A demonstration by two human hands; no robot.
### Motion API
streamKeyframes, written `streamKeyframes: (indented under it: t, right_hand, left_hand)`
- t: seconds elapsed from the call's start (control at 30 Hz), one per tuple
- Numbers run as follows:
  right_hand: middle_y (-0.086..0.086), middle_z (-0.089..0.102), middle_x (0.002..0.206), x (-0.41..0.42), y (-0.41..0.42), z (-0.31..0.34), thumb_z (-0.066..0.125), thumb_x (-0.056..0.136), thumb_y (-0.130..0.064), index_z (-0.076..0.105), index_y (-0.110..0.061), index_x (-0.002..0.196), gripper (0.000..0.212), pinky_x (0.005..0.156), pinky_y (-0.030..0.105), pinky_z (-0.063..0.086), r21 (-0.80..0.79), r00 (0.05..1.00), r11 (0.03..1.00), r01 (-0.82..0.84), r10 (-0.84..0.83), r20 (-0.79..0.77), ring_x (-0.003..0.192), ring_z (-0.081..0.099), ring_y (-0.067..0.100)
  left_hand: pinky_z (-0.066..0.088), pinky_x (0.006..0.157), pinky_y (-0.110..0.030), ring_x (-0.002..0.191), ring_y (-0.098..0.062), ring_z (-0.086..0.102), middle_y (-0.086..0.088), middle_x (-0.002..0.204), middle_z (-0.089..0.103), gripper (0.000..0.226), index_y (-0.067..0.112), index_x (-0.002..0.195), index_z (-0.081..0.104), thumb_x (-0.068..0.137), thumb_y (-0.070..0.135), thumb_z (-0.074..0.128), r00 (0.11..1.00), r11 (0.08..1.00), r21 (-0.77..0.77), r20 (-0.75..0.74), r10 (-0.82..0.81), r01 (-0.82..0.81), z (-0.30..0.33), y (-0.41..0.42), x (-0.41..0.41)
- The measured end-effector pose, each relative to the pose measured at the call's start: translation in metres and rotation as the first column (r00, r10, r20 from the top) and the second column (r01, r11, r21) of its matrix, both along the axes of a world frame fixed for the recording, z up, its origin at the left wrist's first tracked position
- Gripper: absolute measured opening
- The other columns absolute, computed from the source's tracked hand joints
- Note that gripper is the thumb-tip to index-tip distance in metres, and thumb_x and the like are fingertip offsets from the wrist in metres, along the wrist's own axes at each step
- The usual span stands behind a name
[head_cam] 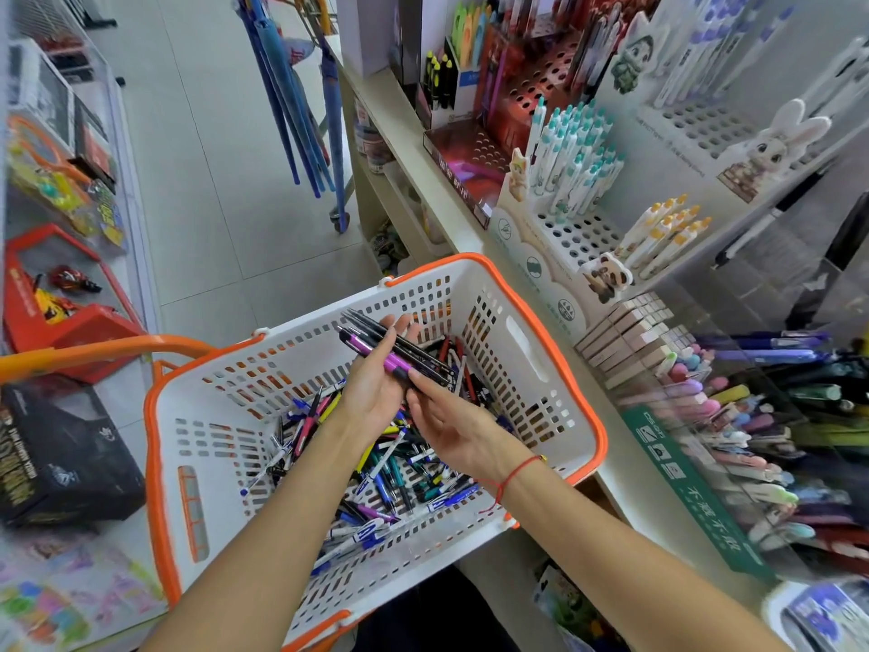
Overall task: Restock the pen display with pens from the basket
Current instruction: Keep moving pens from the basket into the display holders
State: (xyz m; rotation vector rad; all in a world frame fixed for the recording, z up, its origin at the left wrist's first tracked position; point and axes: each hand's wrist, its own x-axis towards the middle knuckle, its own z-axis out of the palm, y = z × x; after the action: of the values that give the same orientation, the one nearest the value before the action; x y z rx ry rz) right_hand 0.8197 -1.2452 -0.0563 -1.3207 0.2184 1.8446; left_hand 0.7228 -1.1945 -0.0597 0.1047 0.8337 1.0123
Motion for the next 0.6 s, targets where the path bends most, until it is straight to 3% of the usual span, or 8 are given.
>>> streamKeyframes:
  t: [0.13,0.3,0.43,0.5,0.57,0.6]
  right_hand:
    - [0.010,0.073,0.079,0.004,0.000,0.003,0.079,0.075,-0.006,0.073,-0.001,0.078,0.008,0.060,0.018,0.058,-0.046,0.995,0.998,-0.052,0.047,-0.086,0.065,0.068,0.011]
    - [0.015,0.074,0.096,0.021,-0.005,0.005,0.079,0.074,-0.003,0.070,0.004,0.104,0.033,0.062,0.021,0.059,-0.037,0.983,0.993,-0.109,0.102,-0.154,0.075,0.072,0.017]
    - [0.014,0.073,0.095,0.063,-0.009,0.011,0.071,0.079,-0.001,0.070,0.004,0.107,0.029,0.063,0.018,0.058,0.047,0.941,0.945,-0.322,0.326,-0.097,0.076,0.072,0.016]
    - [0.010,0.071,0.087,0.088,-0.004,0.020,0.068,0.081,-0.006,0.069,0.002,0.108,0.028,0.059,0.016,0.057,0.101,0.856,0.850,-0.517,0.513,0.063,0.071,0.069,0.012]
    - [0.007,0.069,0.082,0.107,0.011,0.033,0.067,0.084,-0.007,0.069,-0.001,0.107,0.023,0.059,0.015,0.056,0.108,0.706,0.704,-0.702,0.669,0.231,0.069,0.065,0.011]
    - [0.006,0.070,0.082,0.111,0.019,0.041,0.067,0.084,-0.006,0.071,-0.003,0.104,0.020,0.063,0.016,0.056,0.085,0.614,0.622,-0.778,0.727,0.308,0.071,0.065,0.012]
  left_hand:
    - [0.052,0.085,-0.036,0.110,-0.012,0.065,0.000,0.116,0.071,0.019,0.018,0.112,0.061,0.101,0.013,0.046,1.000,1.000,0.000,0.027,0.006,-0.006,-0.005,0.006,-0.006]
    - [0.052,0.081,-0.035,0.106,-0.013,0.066,-0.003,0.123,0.068,0.023,0.016,0.118,0.060,0.102,0.014,0.044,0.999,1.000,-0.017,0.048,0.020,-0.019,0.002,0.014,-0.015]
    - [0.051,0.090,-0.037,0.105,-0.013,0.068,-0.001,0.115,0.071,0.025,0.015,0.120,0.060,0.102,0.016,0.042,1.000,0.999,-0.025,-0.003,0.024,-0.024,0.009,0.026,-0.036]
    - [0.051,0.090,-0.037,0.098,-0.015,0.069,-0.003,0.106,0.073,0.024,0.013,0.113,0.061,0.103,0.014,0.040,0.998,0.999,-0.015,-0.055,-0.040,0.040,0.010,0.031,-0.047]
    - [0.053,0.086,-0.037,0.093,-0.016,0.071,-0.006,0.104,0.072,0.023,0.010,0.112,0.059,0.102,0.012,0.039,0.947,0.962,-0.003,-0.172,-0.270,0.273,0.012,0.032,-0.052]
    - [0.055,0.084,-0.038,0.095,-0.017,0.071,-0.007,0.106,0.072,0.023,0.009,0.115,0.057,0.102,0.012,0.038,0.876,0.902,-0.007,-0.234,-0.422,0.432,0.013,0.029,-0.051]
